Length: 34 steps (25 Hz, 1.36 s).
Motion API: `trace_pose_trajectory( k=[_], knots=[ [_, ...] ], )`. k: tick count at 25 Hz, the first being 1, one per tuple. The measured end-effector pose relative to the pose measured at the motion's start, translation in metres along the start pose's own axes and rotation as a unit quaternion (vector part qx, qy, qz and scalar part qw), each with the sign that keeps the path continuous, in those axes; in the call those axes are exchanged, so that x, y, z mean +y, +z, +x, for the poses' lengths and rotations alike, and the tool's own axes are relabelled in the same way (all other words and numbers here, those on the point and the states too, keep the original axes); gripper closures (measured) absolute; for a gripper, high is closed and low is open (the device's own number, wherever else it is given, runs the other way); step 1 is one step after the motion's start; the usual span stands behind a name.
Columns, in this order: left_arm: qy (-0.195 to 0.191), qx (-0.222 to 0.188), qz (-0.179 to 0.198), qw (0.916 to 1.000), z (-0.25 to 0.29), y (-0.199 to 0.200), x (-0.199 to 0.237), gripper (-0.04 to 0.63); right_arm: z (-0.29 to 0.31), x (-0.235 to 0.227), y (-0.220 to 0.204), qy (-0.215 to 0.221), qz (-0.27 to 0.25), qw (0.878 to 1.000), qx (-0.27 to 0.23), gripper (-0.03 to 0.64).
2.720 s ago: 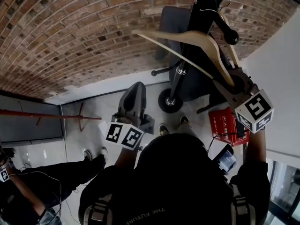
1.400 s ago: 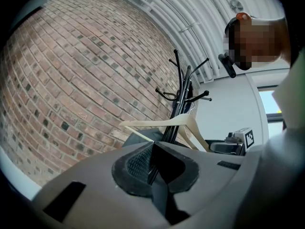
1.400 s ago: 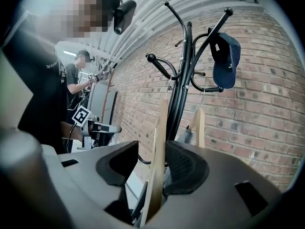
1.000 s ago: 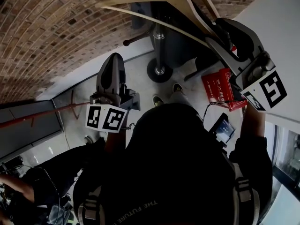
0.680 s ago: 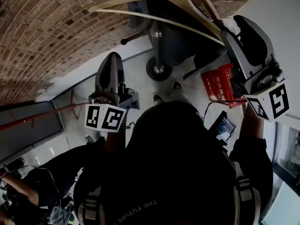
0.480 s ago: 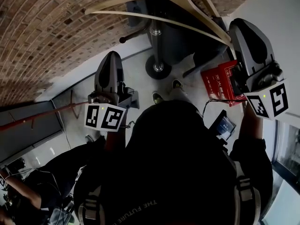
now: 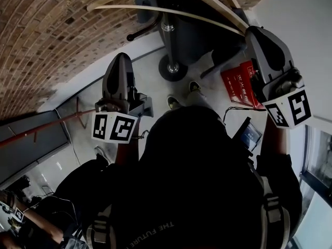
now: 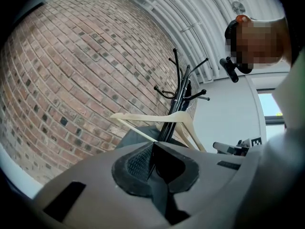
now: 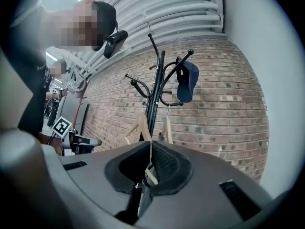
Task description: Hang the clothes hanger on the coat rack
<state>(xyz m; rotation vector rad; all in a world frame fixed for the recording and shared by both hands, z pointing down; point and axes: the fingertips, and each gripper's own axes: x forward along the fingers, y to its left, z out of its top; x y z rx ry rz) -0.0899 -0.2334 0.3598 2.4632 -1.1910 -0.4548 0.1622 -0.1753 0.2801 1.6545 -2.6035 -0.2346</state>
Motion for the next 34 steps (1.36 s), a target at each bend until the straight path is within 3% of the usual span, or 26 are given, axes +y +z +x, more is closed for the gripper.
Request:
trace_pose_trajectory(
  k=[34],
  knots=[
    [-0.002, 0.005, 0.005, 1.0000, 0.000, -0.002, 0.003, 0.575, 0.019, 0.014, -0.010, 0.022, -0.022, 0.999, 0.014, 0.592]
  ],
)
